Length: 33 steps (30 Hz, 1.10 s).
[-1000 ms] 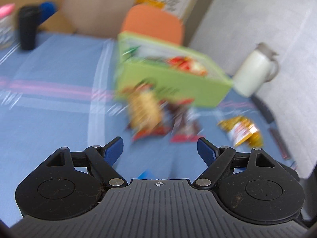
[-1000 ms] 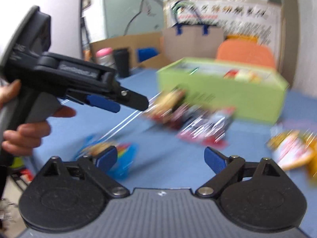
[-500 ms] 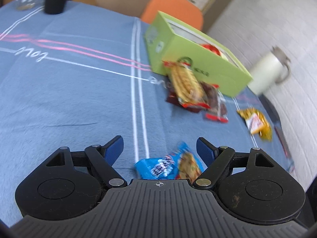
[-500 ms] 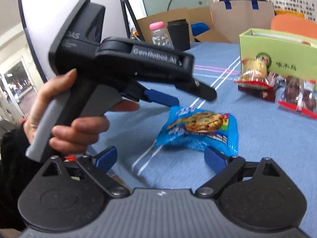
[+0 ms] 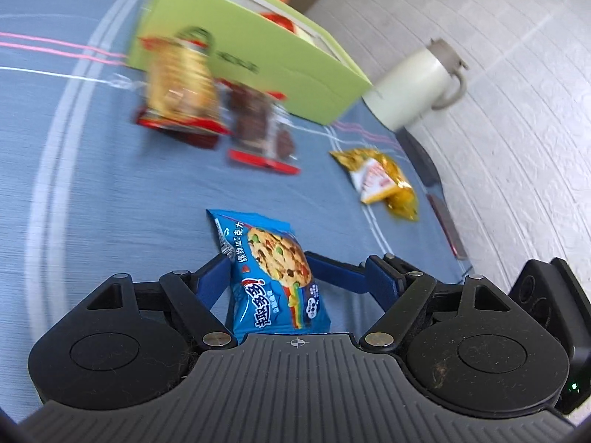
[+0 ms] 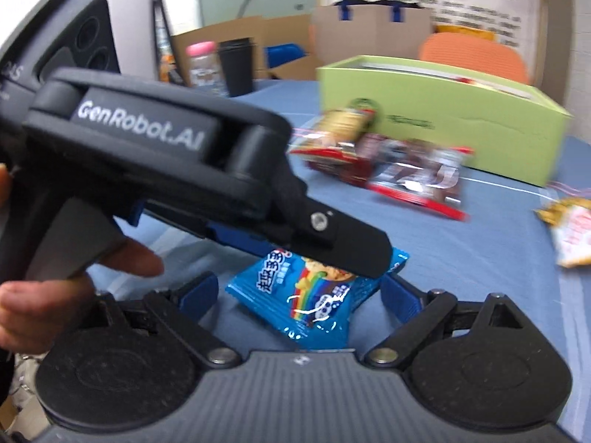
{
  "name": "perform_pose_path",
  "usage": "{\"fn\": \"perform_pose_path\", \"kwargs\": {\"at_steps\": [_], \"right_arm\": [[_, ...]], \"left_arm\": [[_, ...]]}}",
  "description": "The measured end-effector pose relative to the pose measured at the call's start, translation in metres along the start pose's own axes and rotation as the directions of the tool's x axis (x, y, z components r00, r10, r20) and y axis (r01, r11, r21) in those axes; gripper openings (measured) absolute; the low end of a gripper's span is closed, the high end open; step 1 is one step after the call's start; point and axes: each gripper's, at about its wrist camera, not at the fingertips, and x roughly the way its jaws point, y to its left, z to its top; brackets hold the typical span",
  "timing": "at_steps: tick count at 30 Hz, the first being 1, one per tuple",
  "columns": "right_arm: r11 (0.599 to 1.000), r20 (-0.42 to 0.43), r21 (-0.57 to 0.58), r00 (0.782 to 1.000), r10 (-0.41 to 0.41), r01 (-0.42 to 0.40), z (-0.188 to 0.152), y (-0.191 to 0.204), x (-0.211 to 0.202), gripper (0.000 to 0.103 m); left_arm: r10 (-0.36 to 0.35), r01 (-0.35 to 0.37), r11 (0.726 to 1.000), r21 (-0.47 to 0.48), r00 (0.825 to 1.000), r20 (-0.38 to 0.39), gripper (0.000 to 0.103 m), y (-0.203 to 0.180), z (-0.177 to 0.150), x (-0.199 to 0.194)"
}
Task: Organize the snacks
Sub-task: 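Lift the blue cookie packet with the left tool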
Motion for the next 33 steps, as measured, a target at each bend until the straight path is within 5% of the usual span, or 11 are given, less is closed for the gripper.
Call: {"fn": "perform_pose_path", "kwargs": {"at_steps": [11, 16, 33], "right_arm": [[0.996, 0.066, 0.088, 0.998, -0.005, -0.001, -0.023, -0.014, -0.021, 0.093], [0.993, 0.091, 0.101, 0.993, -0.071, 0.062, -0.024, -0.012, -0.013, 0.1], [0.996, 0.06, 0.046, 0.995, -0.078, 0.075, -0.015, -0.01, -0.026, 0.101]], "left_arm": [[0.106, -0.107, 0.994, 0.034, 0.993, 0.045, 0.072, -0.026, -0.007, 0.005], [0.162, -0.162, 0.984, 0.069, 0.987, 0.018, 0.071, -0.033, -0.009, 0.014], [0.098, -0.097, 0.994, 0.057, 0.995, -0.011, 0.07, -0.029, -0.003, 0.012]]}}
